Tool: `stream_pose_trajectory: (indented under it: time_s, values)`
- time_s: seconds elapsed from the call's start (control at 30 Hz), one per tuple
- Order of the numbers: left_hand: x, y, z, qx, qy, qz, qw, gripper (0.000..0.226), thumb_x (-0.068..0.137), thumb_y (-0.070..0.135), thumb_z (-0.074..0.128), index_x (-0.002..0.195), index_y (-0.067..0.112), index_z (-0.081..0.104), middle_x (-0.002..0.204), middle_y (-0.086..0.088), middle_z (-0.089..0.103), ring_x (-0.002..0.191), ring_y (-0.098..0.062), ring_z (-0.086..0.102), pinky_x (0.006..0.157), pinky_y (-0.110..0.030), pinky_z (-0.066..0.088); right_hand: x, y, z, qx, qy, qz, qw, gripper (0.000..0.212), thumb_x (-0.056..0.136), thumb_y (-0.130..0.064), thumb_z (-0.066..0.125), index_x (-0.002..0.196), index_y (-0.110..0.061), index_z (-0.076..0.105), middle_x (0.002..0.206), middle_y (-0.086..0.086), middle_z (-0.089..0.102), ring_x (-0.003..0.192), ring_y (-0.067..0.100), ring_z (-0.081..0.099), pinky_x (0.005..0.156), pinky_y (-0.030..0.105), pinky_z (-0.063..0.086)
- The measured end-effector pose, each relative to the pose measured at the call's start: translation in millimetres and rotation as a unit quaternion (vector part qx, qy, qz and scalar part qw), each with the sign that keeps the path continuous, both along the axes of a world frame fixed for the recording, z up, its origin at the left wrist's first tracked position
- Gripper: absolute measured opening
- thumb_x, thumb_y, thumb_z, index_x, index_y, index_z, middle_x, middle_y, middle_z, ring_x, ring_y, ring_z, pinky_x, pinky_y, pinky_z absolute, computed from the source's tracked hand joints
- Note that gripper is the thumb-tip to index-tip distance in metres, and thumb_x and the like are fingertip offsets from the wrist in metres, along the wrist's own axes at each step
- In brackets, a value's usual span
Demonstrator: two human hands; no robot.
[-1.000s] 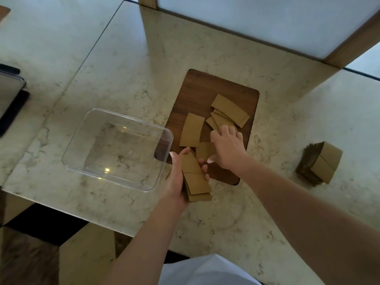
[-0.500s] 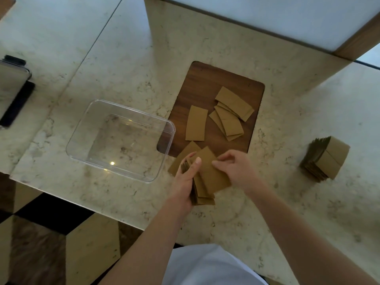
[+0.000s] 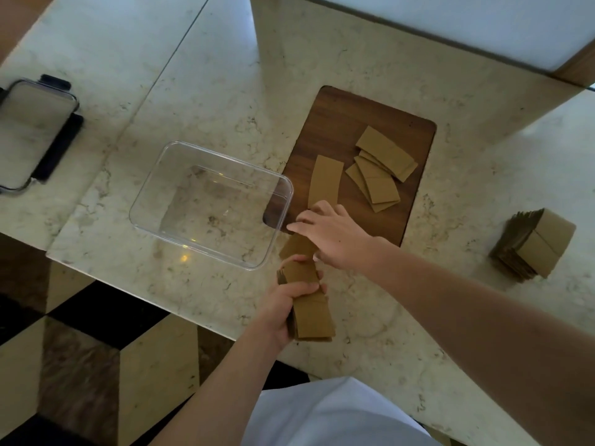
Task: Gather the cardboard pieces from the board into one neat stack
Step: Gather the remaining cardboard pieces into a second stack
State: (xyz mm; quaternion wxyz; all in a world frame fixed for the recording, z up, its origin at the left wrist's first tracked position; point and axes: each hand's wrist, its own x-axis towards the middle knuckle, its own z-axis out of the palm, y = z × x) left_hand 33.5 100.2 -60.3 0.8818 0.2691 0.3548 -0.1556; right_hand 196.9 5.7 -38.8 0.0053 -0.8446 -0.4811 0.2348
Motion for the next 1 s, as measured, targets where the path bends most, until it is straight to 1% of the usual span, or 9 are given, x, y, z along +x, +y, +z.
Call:
stream_pose_trajectory:
  time_s: [0.13, 0.2, 0.33, 0.43, 0.53, 0.67, 0.8, 0.87, 1.0]
  values:
    - [-7.9, 0.6, 3.3, -0.02, 0.017, 0.049, 0.998, 0.031, 0.084, 0.018, 0.082, 0.113, 0.024, 0.074, 0.11, -0.017, 0.074, 0.083, -0.028, 0.073, 0.071, -0.043, 0.062, 6.9, 0.0, -0.8, -0.054, -0.011, -0.012, 0.998, 0.058, 0.08, -0.049, 0.082, 0.126, -0.02, 0.061, 0.113, 0.003, 0.052, 0.114, 0.028, 0.047, 0.089, 0.043, 0.037]
    - [-9.4, -0.5, 1.9, -0.021, 0.02, 0.063, 0.998, 0.032, 0.084, 0.037, 0.082, 0.113, 0.024, 0.077, 0.11, -0.015, 0.075, 0.086, -0.027, 0.073, 0.072, -0.042, 0.063, 6.1, -10.3, 1.4, -0.043, 0.086, -0.102, 0.99, 0.038, 0.092, -0.048, 0.072, 0.107, -0.014, 0.066, 0.097, 0.0, 0.05, 0.101, 0.027, 0.056, 0.076, 0.038, 0.038]
    - [-1.5, -7.1, -1.9, 0.005, 0.032, 0.071, 0.997, 0.045, 0.066, 0.052, 0.089, 0.104, 0.03, 0.081, 0.112, -0.016, 0.075, 0.089, -0.028, 0.074, 0.073, -0.043, 0.062, -1.2, -41.6, 15.5, 0.087, 0.296, -0.41, 0.858, 0.04, 0.104, -0.04, 0.057, 0.077, -0.011, 0.057, 0.07, 0.002, 0.06, 0.064, 0.02, 0.06, 0.055, 0.027, 0.045]
    - [11.3, -10.4, 1.1, 0.048, 0.035, 0.017, 0.998, 0.045, 0.062, 0.061, 0.087, 0.097, 0.032, 0.083, 0.11, -0.013, 0.079, 0.092, -0.031, 0.078, 0.068, -0.042, 0.062, -23.7, -50.7, 32.0, 0.106, 0.386, -0.486, 0.777, 0.037, 0.102, -0.044, 0.058, 0.09, -0.013, 0.074, 0.086, 0.007, 0.076, 0.08, 0.024, 0.074, 0.076, 0.034, 0.059]
    - [30.1, -12.1, 4.3, 0.056, 0.04, 0.005, 0.998, 0.061, 0.058, 0.044, 0.098, 0.114, 0.03, 0.076, 0.114, -0.018, 0.077, 0.095, -0.04, 0.076, 0.069, -0.05, 0.062, -41.9, -42.4, 33.3, 0.0, 0.373, -0.433, 0.82, 0.038, 0.102, -0.051, 0.054, 0.094, -0.019, 0.073, 0.086, 0.005, 0.076, 0.065, 0.008, 0.069, 0.057, 0.023, 0.054]
    - [39.4, -5.0, 6.5, 0.036, 0.028, 0.018, 0.999, 0.045, 0.076, 0.013, 0.08, 0.119, 0.025, 0.069, 0.108, -0.022, 0.074, 0.086, -0.036, 0.074, 0.07, -0.048, 0.062, -13.4, -38.7, 37.7, -0.105, 0.397, -0.377, 0.83, 0.063, 0.102, -0.063, 0.04, 0.09, -0.011, 0.074, 0.072, 0.001, 0.079, 0.059, 0.011, 0.073, 0.045, 0.016, 0.047]
    - [31.8, 6.1, 6.0, -0.027, -0.021, 0.049, 0.998, 0.046, 0.088, 0.004, 0.069, 0.127, 0.028, 0.066, 0.108, -0.029, 0.072, 0.091, -0.039, 0.073, 0.075, -0.05, 0.061, 37.9, -27.4, 20.5, 0.033, 0.187, -0.486, 0.853, 0.039, 0.096, -0.049, 0.065, 0.117, -0.015, 0.065, 0.115, 0.003, 0.071, 0.102, 0.023, 0.066, 0.075, 0.033, 0.051]
    - [28.5, 8.6, 6.7, -0.02, -0.034, 0.037, 0.999, 0.046, 0.089, 0.008, 0.068, 0.127, 0.033, 0.068, 0.107, -0.029, 0.072, 0.088, -0.036, 0.073, 0.074, -0.048, 0.061, 50.1, -12.0, 4.3, 0.054, 0.027, -0.379, 0.923, 0.052, 0.093, -0.022, 0.072, 0.141, -0.019, 0.051, 0.144, 0.008, 0.052, 0.131, 0.033, 0.047, 0.096, 0.045, 0.047]
    - [20.3, 10.6, 7.4, -0.021, -0.051, 0.012, 0.998, 0.049, 0.085, 0.01, 0.071, 0.13, 0.031, 0.066, 0.097, -0.021, 0.072, 0.081, -0.031, 0.07, 0.071, -0.044, 0.059, 77.5, 12.7, -1.4, -0.069, -0.025, -0.083, 0.994, 0.087, 0.083, -0.002, 0.076, 0.156, -0.032, 0.037, 0.164, 0.002, 0.029, 0.146, 0.036, 0.023, 0.112, 0.058, 0.031]
